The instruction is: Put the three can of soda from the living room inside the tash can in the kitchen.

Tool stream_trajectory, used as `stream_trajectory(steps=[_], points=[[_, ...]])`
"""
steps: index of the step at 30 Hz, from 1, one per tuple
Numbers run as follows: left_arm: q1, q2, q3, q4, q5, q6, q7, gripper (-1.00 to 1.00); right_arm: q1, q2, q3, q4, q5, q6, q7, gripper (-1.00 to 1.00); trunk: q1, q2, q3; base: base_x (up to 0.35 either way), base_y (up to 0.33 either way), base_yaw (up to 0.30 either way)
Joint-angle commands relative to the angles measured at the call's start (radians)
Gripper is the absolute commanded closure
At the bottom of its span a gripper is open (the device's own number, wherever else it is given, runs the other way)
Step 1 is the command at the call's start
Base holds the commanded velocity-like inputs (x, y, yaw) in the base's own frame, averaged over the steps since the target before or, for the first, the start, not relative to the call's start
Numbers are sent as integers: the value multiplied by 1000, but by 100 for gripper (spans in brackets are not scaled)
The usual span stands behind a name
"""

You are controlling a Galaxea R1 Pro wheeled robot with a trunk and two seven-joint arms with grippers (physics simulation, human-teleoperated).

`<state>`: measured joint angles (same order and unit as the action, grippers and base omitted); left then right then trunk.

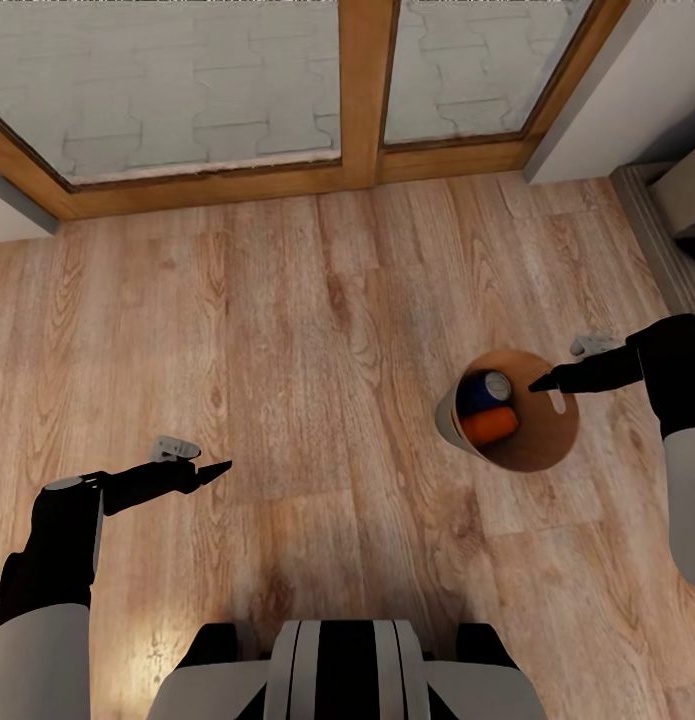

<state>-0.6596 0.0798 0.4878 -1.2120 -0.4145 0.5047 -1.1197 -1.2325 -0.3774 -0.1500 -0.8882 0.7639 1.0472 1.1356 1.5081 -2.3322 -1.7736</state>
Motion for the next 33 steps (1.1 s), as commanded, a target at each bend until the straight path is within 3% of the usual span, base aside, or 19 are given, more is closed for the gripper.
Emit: stream_trajectory(steps=[1,33], points=[[0,0,0,0,0,0,0,-100,1,0,0,0,0,0,0,-100,-4,7,3,0,0,0],[0,0,0,0,-4,5,3,-100,54,-3,0,-1,0,-23,0,-100,-127,231,103,0,0,0]])
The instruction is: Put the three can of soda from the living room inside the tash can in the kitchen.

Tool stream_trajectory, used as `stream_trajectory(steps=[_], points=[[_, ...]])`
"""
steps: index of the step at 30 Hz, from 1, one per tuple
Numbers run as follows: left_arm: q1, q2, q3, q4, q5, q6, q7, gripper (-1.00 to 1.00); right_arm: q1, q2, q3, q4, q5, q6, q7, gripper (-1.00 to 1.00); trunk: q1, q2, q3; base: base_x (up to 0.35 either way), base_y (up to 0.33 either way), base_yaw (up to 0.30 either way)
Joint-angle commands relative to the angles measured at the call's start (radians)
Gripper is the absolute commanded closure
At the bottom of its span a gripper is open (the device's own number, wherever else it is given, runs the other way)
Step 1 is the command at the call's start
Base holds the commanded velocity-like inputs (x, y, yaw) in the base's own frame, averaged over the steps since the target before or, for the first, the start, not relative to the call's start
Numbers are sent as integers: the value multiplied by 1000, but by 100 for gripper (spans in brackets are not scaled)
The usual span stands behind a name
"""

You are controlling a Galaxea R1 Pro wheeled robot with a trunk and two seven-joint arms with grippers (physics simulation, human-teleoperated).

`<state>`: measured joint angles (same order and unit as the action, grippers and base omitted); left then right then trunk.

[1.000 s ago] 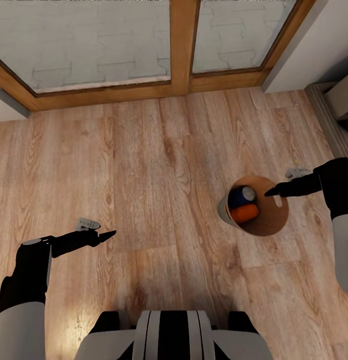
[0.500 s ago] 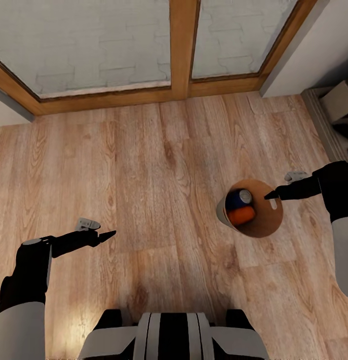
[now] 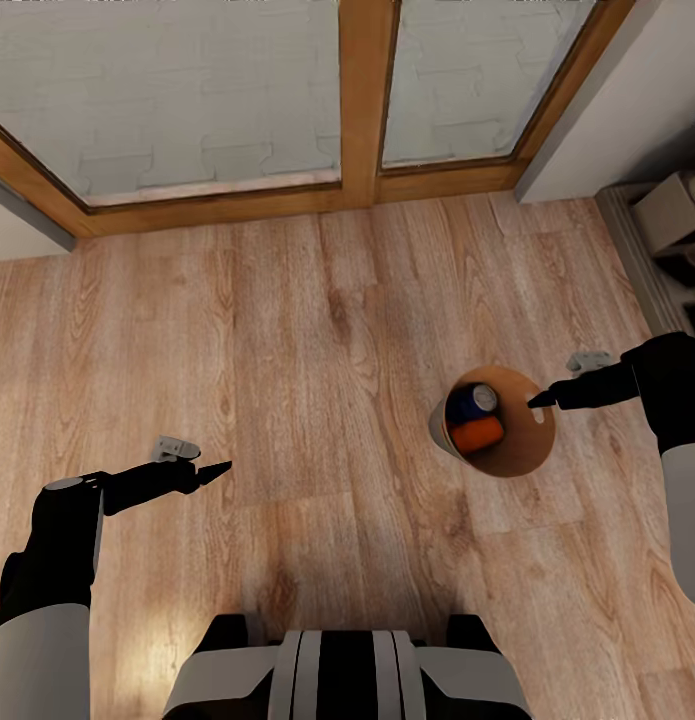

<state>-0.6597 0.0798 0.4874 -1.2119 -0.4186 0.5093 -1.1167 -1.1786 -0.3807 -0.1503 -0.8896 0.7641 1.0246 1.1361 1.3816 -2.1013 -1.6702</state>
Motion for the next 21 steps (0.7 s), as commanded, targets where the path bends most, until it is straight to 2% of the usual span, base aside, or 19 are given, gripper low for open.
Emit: stream_trajectory(steps=[1,10,15,21], points=[[0,0,0,0,0,0,0,-100,2,0,0,0,0,-2,0,-100,-4,7,3,0,0,0],[0,-8,0,-1,0,1,0,-100,70,-3,-1,-51,0,-11,-1,-100,-38,70,31,0,0,0],[0,-11,0,0,0,1,0,-100,109,-18,-1,-101,0,-12,4,-100,-58,105,47,0,0,0],[0,-13,0,0,0,1,0,-100,155,-23,-2,-137,0,-12,8,-100,-81,147,66,0,0,0]])
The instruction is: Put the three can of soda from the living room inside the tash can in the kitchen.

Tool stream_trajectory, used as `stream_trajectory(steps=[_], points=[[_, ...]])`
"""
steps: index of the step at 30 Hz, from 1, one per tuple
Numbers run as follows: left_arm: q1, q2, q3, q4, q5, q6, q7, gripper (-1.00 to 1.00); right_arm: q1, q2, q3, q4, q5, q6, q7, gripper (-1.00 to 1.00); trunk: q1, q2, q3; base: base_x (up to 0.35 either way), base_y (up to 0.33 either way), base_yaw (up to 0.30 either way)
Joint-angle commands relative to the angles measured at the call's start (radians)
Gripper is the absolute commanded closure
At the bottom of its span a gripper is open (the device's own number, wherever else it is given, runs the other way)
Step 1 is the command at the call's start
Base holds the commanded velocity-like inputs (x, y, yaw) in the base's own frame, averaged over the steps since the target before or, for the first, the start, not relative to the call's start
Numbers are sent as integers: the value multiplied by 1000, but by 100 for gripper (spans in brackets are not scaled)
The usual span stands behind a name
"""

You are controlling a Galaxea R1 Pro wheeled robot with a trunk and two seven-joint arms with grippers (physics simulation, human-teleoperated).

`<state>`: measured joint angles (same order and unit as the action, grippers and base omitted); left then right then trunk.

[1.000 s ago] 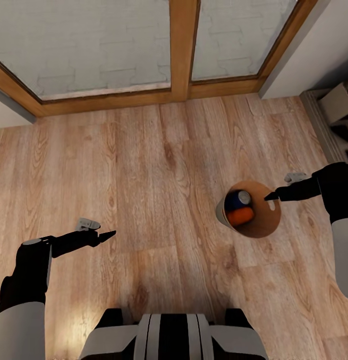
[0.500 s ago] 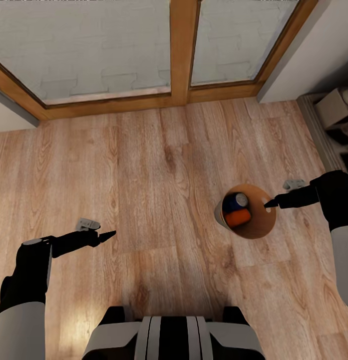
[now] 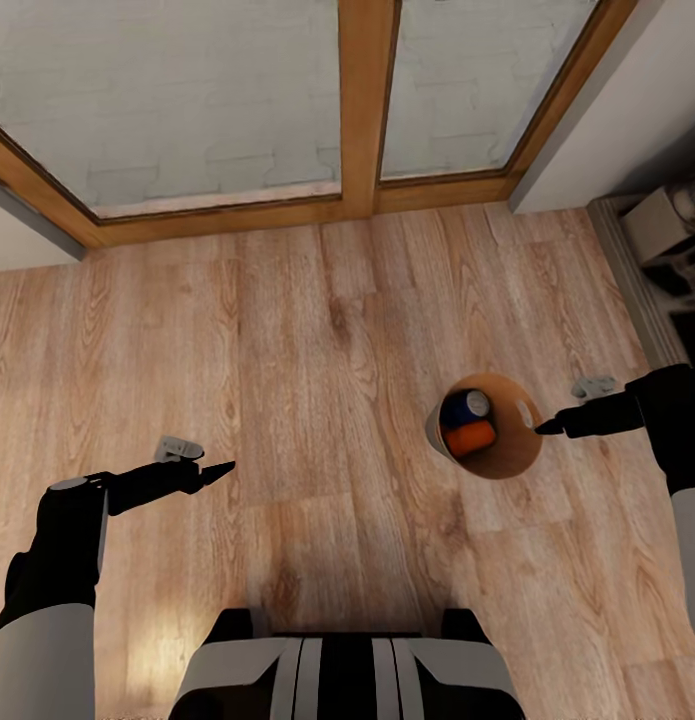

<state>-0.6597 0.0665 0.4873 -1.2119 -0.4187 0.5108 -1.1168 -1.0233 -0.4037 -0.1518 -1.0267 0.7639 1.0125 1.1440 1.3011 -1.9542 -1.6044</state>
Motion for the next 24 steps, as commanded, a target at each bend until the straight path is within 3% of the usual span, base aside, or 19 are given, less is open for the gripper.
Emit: stream_trajectory(steps=[1,8,9,21,24], points=[[0,0,0,0,0,0,0,-100,2,0,0,-2,0,0,0,-100,-4,7,3,0,0,0],[0,-1,-1,0,0,0,0,-100,47,-1,0,-39,0,0,2,-100,-31,56,25,0,0,0],[0,-1,0,0,0,-1,0,-100,91,-1,0,-63,0,-1,1,-100,-35,63,28,0,0,0],[0,-1,-1,5,-4,-3,5,-100,210,0,0,-102,0,-60,-1,-100,-81,147,66,0,0,0],[0,-1,-1,6,-6,-3,6,-100,262,1,-1,-145,0,-63,-3,-100,-92,168,75,0,0,0]])
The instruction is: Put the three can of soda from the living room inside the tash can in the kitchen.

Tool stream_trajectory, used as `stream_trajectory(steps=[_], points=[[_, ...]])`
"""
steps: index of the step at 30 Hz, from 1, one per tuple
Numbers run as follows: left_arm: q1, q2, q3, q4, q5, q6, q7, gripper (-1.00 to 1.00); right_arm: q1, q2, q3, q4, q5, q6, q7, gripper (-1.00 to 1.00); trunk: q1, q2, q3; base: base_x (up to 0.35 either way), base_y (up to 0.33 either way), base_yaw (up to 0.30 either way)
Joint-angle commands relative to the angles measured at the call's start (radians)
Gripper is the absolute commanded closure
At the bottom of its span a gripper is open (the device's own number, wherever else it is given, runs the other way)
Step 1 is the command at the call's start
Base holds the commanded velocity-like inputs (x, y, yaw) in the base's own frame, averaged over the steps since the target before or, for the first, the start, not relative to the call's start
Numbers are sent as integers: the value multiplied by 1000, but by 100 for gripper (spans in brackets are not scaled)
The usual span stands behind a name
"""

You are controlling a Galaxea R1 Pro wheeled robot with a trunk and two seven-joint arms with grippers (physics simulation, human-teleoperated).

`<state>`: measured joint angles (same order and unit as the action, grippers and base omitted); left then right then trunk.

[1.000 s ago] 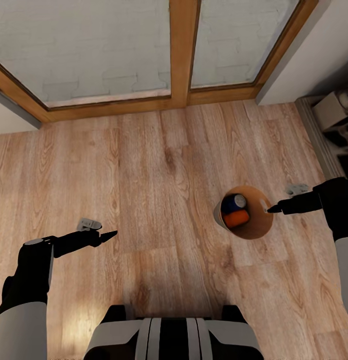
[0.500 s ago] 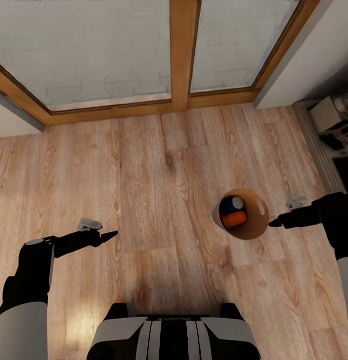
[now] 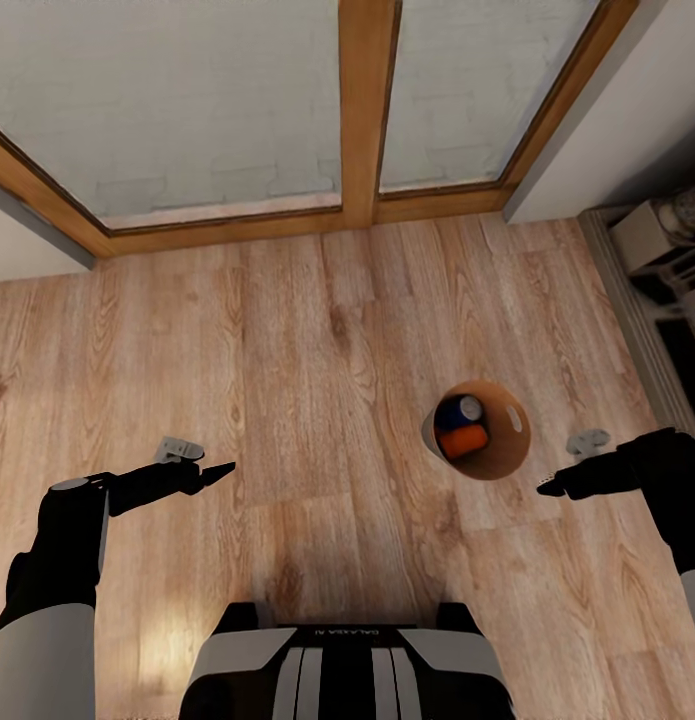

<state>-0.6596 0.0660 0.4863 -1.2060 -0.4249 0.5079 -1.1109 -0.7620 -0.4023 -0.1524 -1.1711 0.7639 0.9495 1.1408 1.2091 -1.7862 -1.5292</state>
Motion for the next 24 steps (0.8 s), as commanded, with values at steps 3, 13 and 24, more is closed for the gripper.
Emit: stream_trajectory(steps=[3,13,24], points=[[0,0,0,1,-2,0,1,-100,71,2,-1,-52,-1,-2,-4,-100,-12,21,10,0,0,0],[-1,2,1,0,-5,0,6,-100,202,28,-44,-111,-15,-57,-36,-100,-50,91,41,0,0,0],[67,-28,-1,69,-5,-47,176,-100,396,193,-193,-186,-21,-271,-205,-100,-92,168,75,0,0,0]])
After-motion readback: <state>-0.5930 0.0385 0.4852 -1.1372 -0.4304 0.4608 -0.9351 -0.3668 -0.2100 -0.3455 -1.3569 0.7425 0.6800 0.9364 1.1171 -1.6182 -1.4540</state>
